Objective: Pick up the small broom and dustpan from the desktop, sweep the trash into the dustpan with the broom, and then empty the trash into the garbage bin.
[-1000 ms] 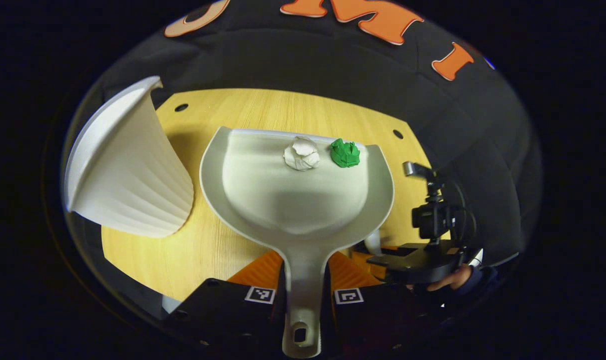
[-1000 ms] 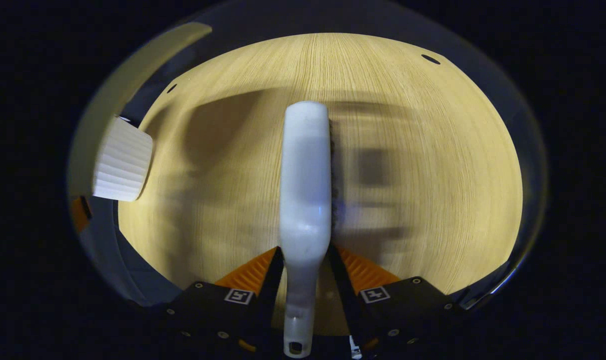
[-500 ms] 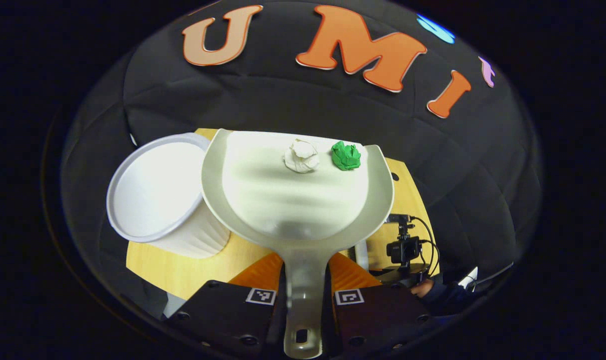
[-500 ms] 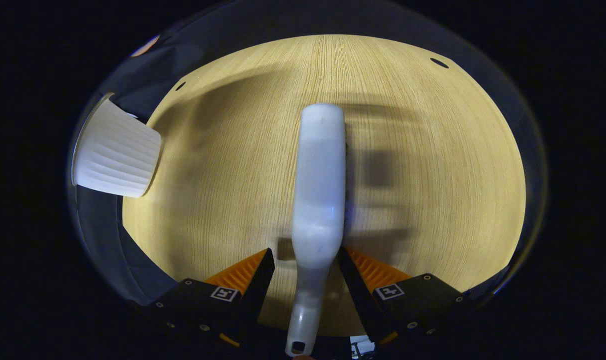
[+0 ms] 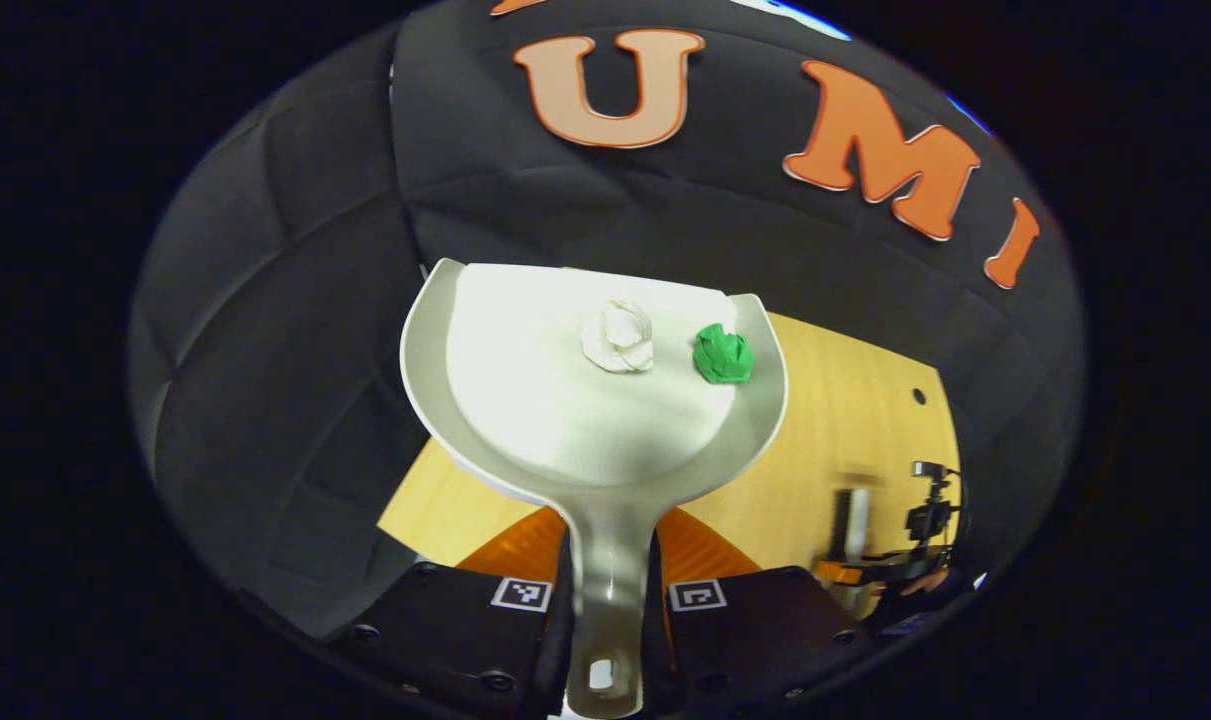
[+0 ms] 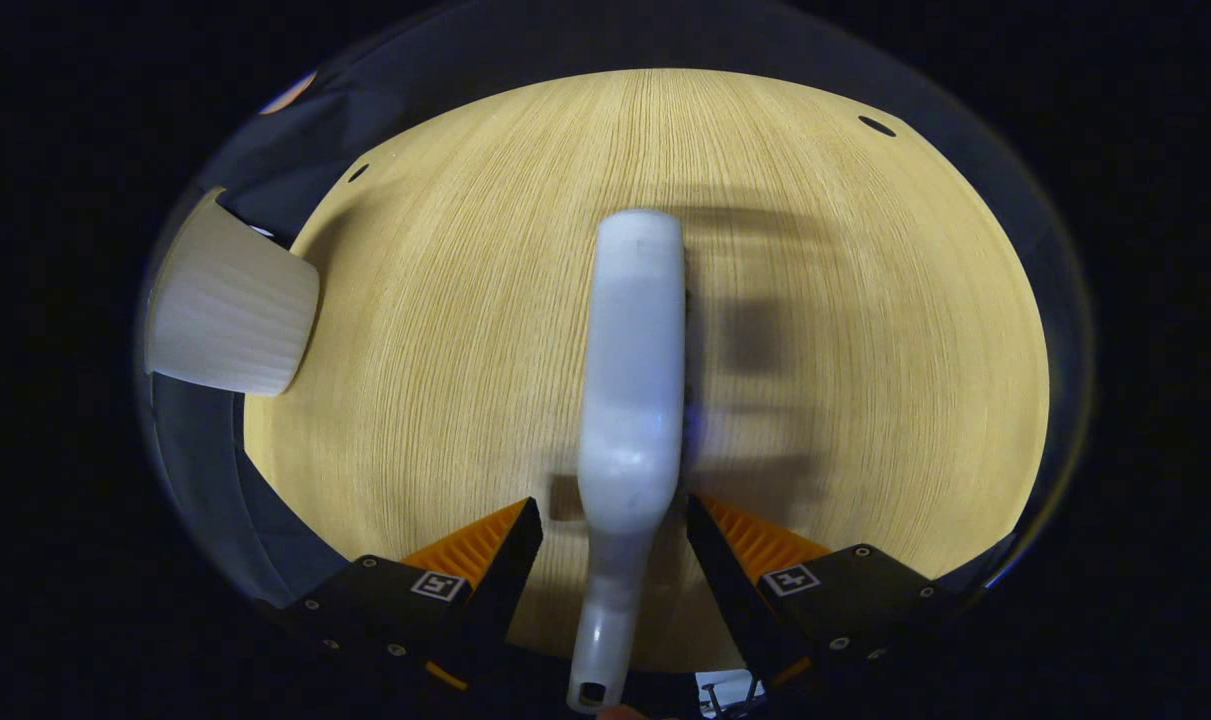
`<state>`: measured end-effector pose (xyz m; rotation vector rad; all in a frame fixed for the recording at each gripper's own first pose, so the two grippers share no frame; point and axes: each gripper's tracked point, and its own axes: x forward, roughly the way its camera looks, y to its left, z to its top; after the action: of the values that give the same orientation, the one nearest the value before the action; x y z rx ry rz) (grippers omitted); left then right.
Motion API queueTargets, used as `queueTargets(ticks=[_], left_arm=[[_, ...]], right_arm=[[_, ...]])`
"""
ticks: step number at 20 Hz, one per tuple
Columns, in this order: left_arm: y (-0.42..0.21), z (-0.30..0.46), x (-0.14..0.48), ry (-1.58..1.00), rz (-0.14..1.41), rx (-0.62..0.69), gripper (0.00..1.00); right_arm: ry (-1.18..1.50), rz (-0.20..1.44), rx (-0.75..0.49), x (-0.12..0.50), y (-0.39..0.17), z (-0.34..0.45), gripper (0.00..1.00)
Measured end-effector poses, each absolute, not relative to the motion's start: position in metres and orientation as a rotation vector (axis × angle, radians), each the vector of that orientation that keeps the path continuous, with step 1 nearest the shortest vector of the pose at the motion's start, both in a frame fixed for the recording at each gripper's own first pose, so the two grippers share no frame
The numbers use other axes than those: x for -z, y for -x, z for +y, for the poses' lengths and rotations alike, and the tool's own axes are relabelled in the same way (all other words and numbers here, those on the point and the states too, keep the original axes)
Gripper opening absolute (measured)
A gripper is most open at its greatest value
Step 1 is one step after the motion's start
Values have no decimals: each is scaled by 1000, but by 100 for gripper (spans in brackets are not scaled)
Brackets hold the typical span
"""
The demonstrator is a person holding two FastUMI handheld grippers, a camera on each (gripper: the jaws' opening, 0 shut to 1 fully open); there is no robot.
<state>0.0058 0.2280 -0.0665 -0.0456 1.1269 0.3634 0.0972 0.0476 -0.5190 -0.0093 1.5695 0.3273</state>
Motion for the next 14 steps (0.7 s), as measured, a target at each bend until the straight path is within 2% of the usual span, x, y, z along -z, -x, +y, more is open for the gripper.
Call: queueTargets(ticks=[6,14], left_arm=[[15,266,66,-118,1282,-389,28],[19,302,46,-592,1382,-337,28]], right_arm=[[27,1565,-327,519,-99,47,93],[31,1559,-308,521,-101,35,93]])
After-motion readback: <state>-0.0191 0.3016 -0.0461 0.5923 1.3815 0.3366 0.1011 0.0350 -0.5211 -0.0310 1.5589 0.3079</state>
